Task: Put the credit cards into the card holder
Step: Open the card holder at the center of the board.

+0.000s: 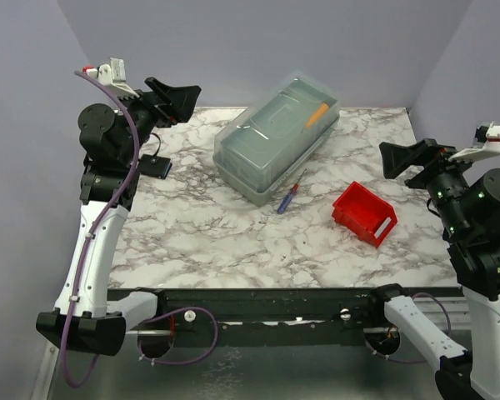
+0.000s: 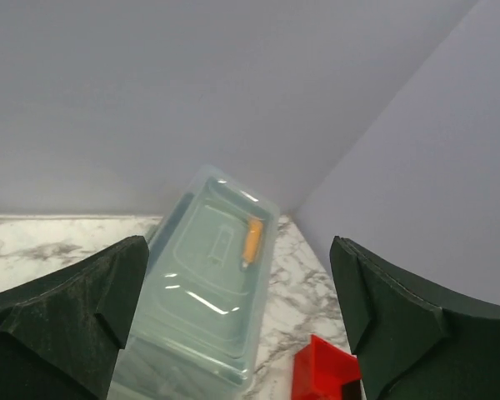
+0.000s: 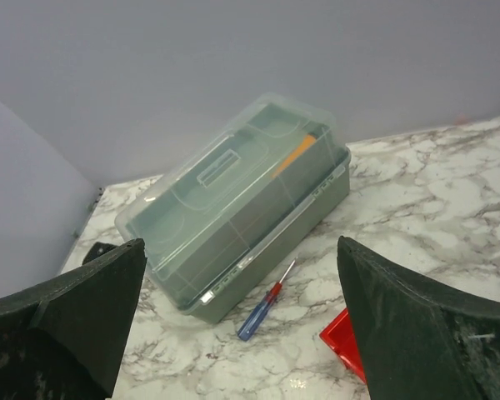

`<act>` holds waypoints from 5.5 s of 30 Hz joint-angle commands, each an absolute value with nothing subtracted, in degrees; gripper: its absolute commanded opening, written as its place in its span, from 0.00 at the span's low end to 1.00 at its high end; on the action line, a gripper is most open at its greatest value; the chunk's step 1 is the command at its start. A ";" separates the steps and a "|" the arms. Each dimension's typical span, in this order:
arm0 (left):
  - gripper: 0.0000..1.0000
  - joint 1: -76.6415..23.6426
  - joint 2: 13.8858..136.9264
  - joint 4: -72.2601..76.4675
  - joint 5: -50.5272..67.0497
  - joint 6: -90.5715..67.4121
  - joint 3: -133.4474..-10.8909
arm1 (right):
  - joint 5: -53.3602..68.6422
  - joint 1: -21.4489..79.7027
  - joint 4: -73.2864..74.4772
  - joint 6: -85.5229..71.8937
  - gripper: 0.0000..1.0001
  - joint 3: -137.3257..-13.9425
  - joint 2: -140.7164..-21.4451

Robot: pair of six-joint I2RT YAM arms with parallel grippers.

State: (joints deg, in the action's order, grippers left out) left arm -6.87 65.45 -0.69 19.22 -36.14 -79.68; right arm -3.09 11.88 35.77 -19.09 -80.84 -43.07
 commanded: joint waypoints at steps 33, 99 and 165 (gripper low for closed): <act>0.85 14.81 111.32 -10.47 5.17 -64.03 -72.05 | 7.49 11.56 37.92 -23.02 1.00 -69.51 -49.10; 0.45 -30.81 70.67 -25.53 22.13 -44.25 -38.42 | -15.16 65.37 9.39 -48.35 0.37 -52.55 -93.54; 0.00 -21.44 86.71 -16.44 24.96 -48.65 -31.36 | -22.84 68.38 10.26 -49.60 0.27 -47.92 -88.04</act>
State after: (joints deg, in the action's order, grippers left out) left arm -21.10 85.78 -11.46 36.51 -52.40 -34.00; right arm -26.96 68.55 14.98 -51.72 -49.08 -89.69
